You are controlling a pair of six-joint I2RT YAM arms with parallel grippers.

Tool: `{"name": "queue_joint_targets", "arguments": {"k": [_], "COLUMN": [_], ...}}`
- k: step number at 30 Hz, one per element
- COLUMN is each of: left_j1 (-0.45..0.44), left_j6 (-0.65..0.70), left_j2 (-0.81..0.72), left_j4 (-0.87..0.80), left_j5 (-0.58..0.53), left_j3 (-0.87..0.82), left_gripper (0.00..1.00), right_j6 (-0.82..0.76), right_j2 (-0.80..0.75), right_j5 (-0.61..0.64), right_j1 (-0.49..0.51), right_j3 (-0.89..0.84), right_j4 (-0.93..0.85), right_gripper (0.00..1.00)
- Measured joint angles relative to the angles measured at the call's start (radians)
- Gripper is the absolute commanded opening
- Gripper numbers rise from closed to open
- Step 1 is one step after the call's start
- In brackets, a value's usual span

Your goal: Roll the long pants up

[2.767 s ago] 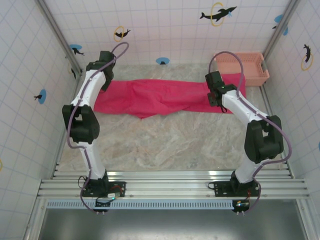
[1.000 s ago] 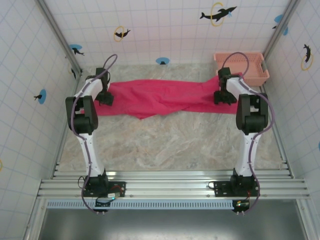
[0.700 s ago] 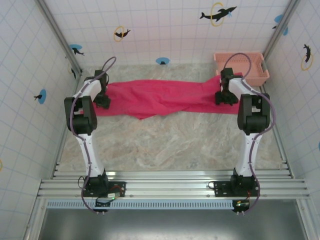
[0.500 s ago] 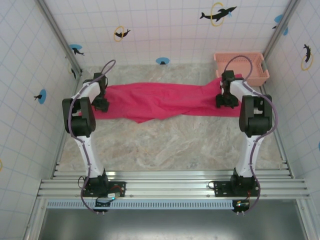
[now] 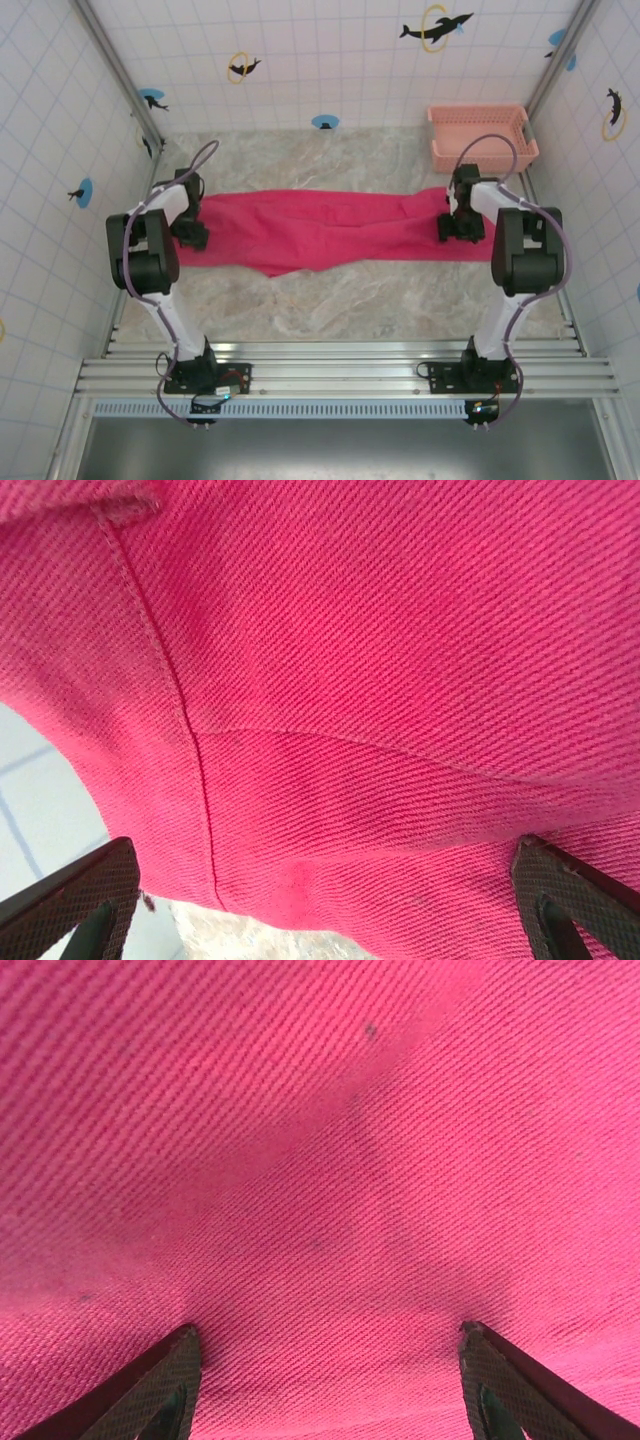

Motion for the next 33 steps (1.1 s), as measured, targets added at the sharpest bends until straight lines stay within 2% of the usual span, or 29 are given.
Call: {"name": "queue_joint_targets", "arguments": {"k": [6, 10, 15, 20, 25, 33], "left_j1": [0.0, -0.016, -0.093, -0.236, -0.332, -0.34], "left_j6": [-0.019, -0.019, -0.015, -0.015, -0.015, -0.014], "left_j2": [-0.127, -0.166, -0.091, 0.011, 0.095, 0.219], "left_j4": [-0.039, -0.098, -0.151, -0.172, -0.169, -0.148], "left_j5": [0.032, 0.057, 0.072, 0.154, 0.238, 0.307], "left_j3": [-0.055, 0.054, 0.31, 0.473, 0.496, 0.472], "left_gripper": [0.98, 0.98, 0.97, 0.97, 0.97, 0.98], "right_j6": [0.019, 0.041, 0.06, 0.09, 0.125, 0.17], "right_j2": [-0.154, -0.294, -0.31, -0.264, -0.254, -0.251], "right_j5": [-0.006, 0.016, 0.019, -0.051, -0.127, -0.2], "right_j1": [-0.008, -0.031, -0.099, -0.223, -0.327, -0.398], "right_j3": [-0.097, -0.044, 0.019, -0.02, -0.106, -0.149], "right_j4": [-0.058, -0.077, -0.053, -0.033, -0.029, -0.027], "right_gripper": [0.75, 0.77, 0.76, 0.68, 0.63, 0.54]}}
